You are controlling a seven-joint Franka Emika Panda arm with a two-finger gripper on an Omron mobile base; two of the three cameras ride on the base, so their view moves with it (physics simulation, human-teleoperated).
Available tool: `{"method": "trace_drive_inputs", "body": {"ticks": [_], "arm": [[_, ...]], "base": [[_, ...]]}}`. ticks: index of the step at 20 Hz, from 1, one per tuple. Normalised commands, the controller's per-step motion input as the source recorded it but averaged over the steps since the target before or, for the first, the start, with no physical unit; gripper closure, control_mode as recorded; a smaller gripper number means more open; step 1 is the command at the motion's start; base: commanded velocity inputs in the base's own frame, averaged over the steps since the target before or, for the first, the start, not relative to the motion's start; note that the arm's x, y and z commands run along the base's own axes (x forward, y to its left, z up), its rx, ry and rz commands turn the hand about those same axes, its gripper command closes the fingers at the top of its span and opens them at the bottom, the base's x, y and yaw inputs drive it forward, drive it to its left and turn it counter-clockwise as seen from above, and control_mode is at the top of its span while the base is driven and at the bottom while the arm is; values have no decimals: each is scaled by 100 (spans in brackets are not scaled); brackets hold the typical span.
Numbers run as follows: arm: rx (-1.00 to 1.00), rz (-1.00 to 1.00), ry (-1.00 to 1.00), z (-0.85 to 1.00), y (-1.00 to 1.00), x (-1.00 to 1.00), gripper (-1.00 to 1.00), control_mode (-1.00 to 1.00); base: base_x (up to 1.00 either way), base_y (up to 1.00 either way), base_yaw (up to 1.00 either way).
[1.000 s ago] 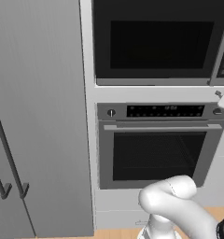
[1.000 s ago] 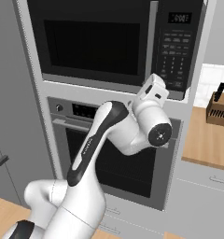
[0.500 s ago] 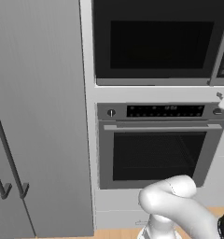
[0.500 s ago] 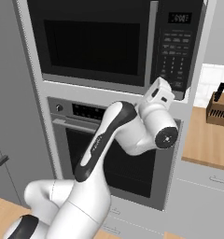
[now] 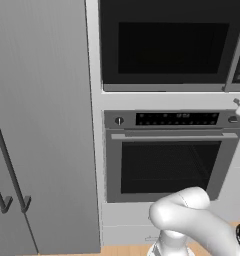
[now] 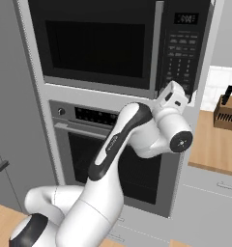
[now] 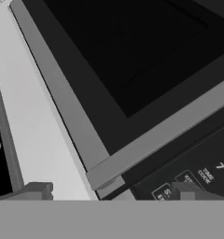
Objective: Pick the avocado from the sink and place it in the bowl. Then pick the bowl and place it in the microwave. Then close the microwave door and press the start button.
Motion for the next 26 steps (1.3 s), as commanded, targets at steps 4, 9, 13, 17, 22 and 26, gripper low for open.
{"method": "trace_drive_inputs", "body": {"ticks": [4, 9, 13, 17, 22, 26], "arm": [[0, 0, 0, -3, -6, 22, -100, -100], [0, 0, 0, -7, 0, 23, -100, -100], [0, 0, 0, -4, 0, 22, -100, -100], [0, 0, 0, -1, 0, 24, -100, -100], [0, 0, 0, -3, -1, 24, -100, -100], [3, 0, 0, -1, -17, 0, -100, -100]], "base": [[0, 0, 0], [0, 0, 0], [0, 0, 0], [0, 0, 0], [0, 0, 0], [0, 0, 0]]}}
